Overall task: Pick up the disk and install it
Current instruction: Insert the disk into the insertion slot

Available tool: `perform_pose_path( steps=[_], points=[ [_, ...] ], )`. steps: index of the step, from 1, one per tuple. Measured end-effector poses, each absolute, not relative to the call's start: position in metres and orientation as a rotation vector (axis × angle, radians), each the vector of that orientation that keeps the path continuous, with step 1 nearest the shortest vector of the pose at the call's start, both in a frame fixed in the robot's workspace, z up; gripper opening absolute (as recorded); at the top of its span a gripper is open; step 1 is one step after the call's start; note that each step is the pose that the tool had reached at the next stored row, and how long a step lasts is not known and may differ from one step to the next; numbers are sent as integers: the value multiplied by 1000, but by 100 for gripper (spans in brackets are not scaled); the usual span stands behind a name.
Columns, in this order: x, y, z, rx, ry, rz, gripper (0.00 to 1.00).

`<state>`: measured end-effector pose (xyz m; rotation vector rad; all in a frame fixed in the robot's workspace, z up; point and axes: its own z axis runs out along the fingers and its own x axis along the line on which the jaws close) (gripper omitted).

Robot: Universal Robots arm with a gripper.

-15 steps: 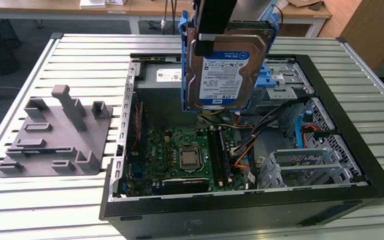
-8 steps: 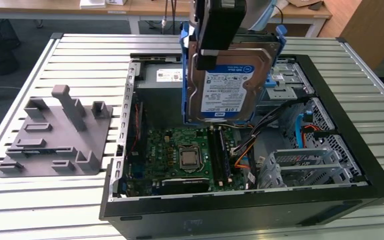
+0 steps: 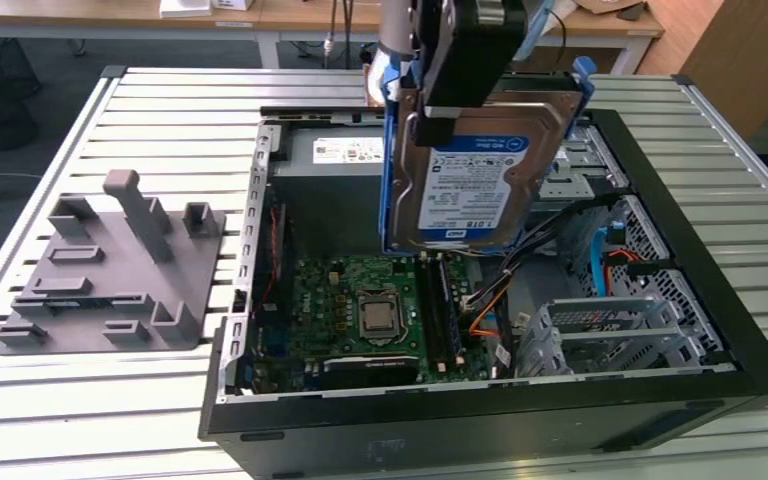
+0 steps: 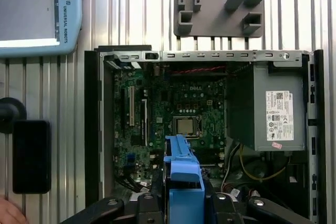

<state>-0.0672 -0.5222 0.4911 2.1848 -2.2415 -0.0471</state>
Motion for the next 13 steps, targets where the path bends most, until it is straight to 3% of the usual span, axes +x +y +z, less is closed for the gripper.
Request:
perform_pose_path(
  steps=[13],
  points=[
    [-53, -542, 489, 2185, -2242, -47, 36]
  ],
)
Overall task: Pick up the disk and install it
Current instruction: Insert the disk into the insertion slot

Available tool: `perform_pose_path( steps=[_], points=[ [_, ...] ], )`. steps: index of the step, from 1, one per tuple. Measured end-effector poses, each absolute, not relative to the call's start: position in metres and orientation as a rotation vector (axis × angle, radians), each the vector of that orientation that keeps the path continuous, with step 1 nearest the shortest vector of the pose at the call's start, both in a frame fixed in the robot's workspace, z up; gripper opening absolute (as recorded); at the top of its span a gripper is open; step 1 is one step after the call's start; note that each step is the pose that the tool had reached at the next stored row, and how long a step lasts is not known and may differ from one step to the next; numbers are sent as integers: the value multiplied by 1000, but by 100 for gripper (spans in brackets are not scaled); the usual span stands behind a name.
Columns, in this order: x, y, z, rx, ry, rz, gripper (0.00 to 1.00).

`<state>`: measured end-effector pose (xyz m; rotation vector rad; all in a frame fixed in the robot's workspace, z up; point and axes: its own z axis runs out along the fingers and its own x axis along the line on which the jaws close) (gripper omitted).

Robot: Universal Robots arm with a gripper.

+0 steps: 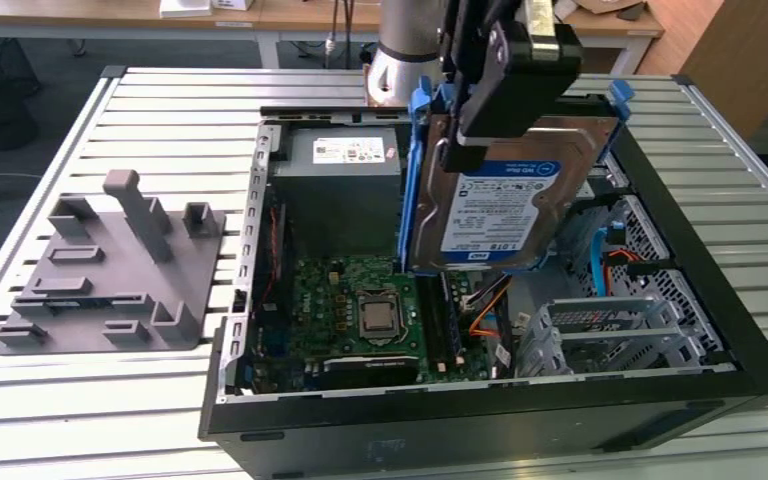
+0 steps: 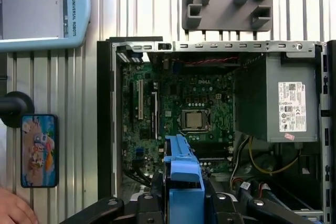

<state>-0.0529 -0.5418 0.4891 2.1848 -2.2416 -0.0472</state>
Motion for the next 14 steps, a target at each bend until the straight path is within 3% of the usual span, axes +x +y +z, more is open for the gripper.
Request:
perform_pose_path(
  steps=[14],
  points=[
    [-44, -546, 488, 2185, -2241, -47, 36]
  ],
)
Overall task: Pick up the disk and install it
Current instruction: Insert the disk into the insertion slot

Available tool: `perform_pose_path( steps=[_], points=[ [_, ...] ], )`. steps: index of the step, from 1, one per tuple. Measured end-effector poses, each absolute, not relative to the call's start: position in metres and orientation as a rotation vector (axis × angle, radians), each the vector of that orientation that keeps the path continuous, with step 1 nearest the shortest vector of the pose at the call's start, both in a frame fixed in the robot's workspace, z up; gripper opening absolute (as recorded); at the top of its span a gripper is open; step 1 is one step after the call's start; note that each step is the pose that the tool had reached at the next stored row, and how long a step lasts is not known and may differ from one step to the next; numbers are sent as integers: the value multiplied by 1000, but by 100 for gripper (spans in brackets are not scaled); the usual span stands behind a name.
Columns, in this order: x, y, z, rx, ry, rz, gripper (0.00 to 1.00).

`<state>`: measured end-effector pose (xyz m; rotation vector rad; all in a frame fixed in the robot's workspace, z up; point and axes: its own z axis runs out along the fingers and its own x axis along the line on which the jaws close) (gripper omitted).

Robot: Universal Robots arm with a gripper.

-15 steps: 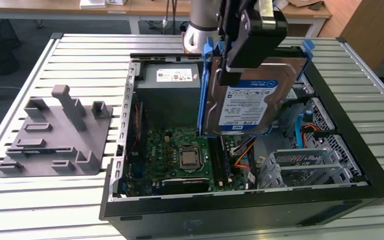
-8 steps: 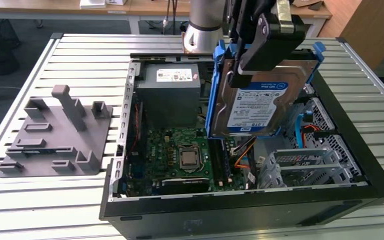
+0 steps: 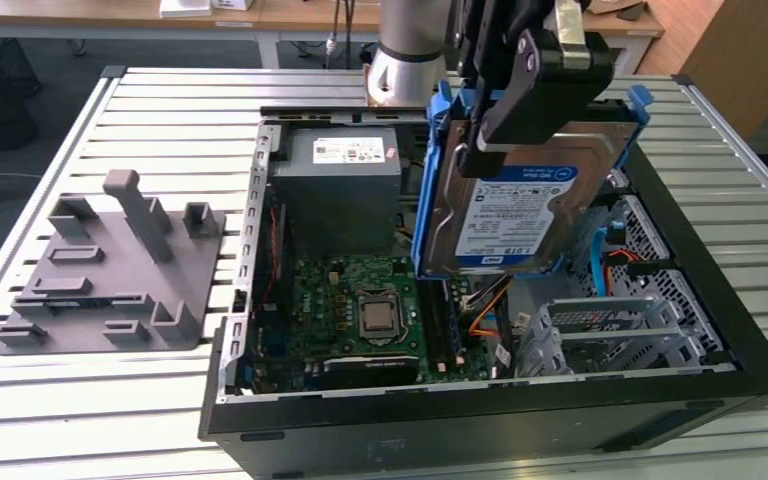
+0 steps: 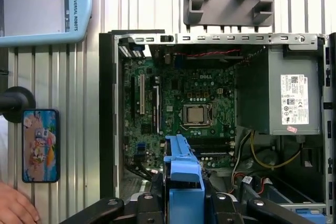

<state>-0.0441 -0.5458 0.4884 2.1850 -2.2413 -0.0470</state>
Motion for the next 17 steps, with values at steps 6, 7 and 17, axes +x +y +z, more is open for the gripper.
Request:
perform_pose_path(
  steps=[6, 7, 17],
  points=[
    [-42, -558, 488, 2185, -2241, -47, 36],
    [-39, -559, 488, 2184, -2241, -47, 36],
    [-17, -561, 484, 2184, -2241, -48, 36]
  ],
)
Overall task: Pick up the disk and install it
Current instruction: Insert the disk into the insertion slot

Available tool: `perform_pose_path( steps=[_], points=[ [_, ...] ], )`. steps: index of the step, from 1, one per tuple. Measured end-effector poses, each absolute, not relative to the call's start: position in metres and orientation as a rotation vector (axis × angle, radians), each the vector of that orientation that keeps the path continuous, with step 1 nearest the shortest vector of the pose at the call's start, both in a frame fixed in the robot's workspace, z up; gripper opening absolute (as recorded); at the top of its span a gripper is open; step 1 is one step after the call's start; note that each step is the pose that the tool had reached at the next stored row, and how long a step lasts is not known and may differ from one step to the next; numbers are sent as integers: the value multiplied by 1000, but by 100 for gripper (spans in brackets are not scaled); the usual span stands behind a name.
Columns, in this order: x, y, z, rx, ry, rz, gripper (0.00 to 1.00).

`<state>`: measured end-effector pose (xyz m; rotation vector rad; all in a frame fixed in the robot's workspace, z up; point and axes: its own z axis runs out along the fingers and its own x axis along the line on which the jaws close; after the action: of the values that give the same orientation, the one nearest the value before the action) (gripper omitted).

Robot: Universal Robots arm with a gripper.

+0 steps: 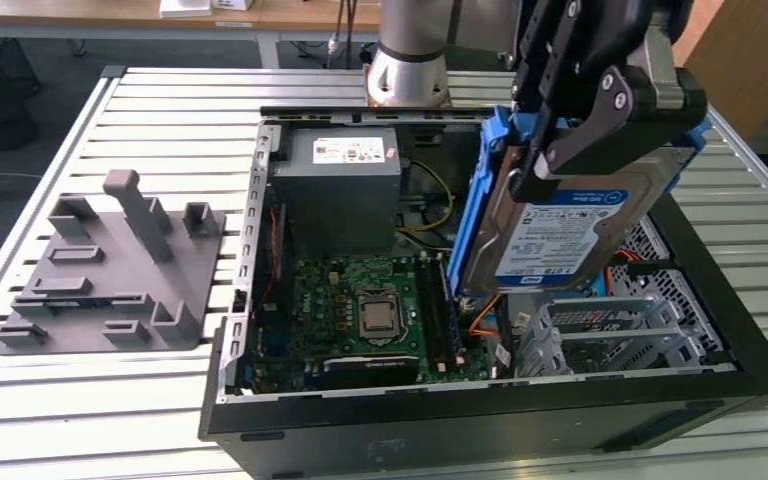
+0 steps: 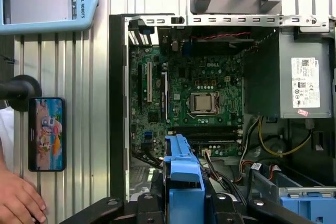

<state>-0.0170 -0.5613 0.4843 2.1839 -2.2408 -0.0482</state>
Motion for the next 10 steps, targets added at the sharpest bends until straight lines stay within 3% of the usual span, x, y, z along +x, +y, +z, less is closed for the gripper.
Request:
perform_pose_path(
  steps=[10],
  points=[
    [-9, -565, 480, 2184, -2241, -48, 36]
  ],
)
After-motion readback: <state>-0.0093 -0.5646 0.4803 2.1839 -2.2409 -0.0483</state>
